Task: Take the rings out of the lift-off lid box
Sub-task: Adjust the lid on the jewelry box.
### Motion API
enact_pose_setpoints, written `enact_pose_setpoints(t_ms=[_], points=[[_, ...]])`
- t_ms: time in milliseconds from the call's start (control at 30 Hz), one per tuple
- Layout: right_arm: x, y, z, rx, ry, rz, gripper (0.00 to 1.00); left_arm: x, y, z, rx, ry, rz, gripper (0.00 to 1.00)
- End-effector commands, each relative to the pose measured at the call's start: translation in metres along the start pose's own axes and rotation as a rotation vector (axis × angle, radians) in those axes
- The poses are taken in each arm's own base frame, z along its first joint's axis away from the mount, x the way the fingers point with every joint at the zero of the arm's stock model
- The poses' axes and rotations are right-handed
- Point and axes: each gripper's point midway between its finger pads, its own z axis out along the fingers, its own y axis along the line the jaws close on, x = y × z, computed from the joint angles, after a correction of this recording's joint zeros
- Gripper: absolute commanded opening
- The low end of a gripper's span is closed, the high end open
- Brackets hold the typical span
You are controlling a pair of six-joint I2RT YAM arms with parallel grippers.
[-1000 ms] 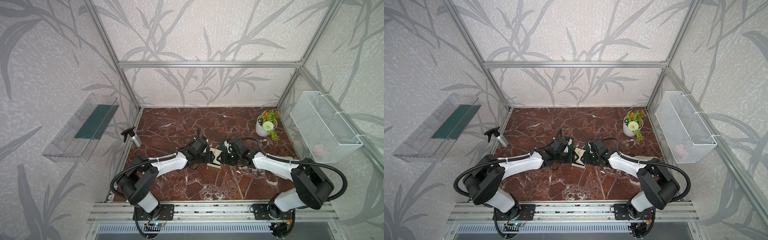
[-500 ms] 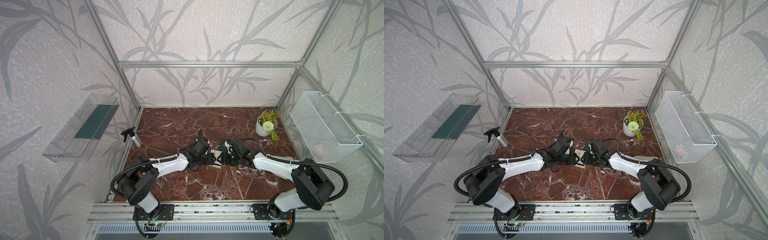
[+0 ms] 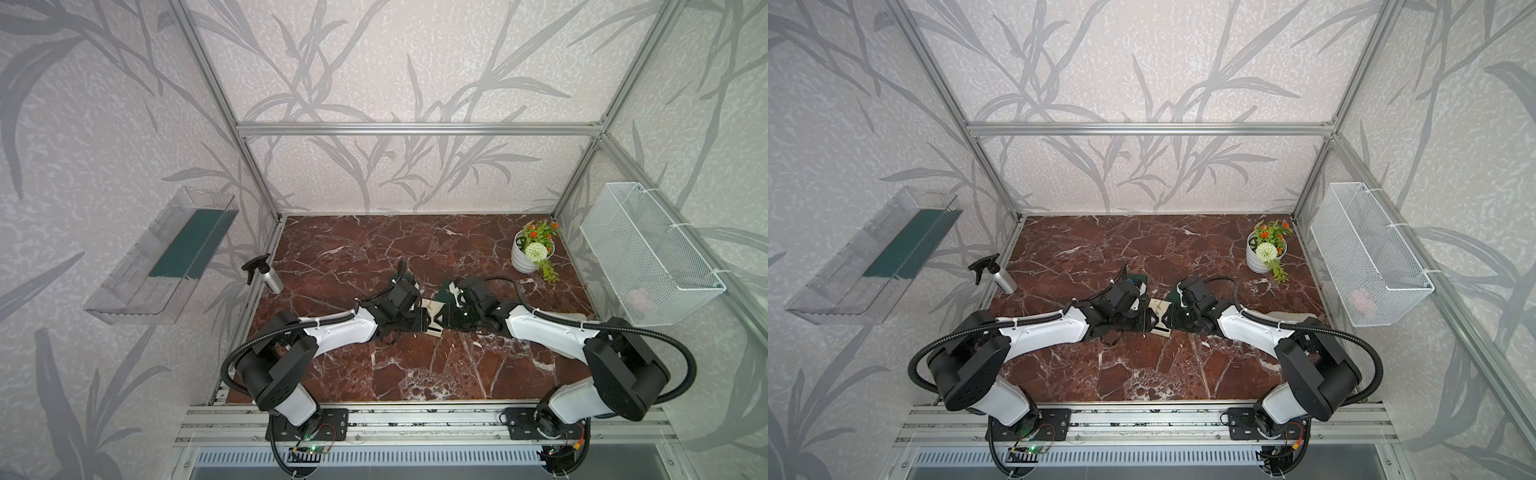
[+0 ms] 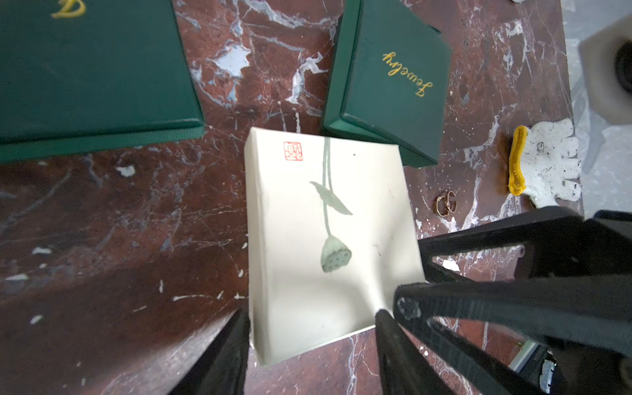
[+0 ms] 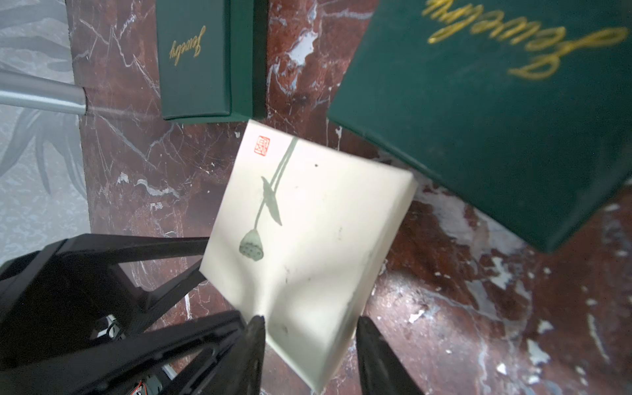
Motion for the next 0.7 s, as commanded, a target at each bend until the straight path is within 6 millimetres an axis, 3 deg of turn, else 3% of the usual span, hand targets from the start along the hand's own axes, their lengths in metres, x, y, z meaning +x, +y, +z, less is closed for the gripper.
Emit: enact_pose_setpoints(t_ms=[0, 433, 567, 667], points=[[0.003, 0.006, -0.004, -0.024, 0.0, -0.024, 0.44, 0.001, 0.0, -0.009, -0.008, -0.013, -0.003, 0.57], [0.014, 0.013, -0.002, -0.032, 0.029, -0.061, 0.41, 0.004, 0.0, -0.01, -0.01, -0.009, 0.006, 0.57], [0.022, 0.025, -0.004, -0.052, 0.051, -0.098, 0.41, 0.004, 0.006, -0.015, -0.044, -0.013, 0.024, 0.57], [0.025, 0.019, -0.008, -0.011, 0.049, -0.105, 0.44, 0.005, 0.013, -0.02, -0.079, -0.025, 0.037, 0.57]])
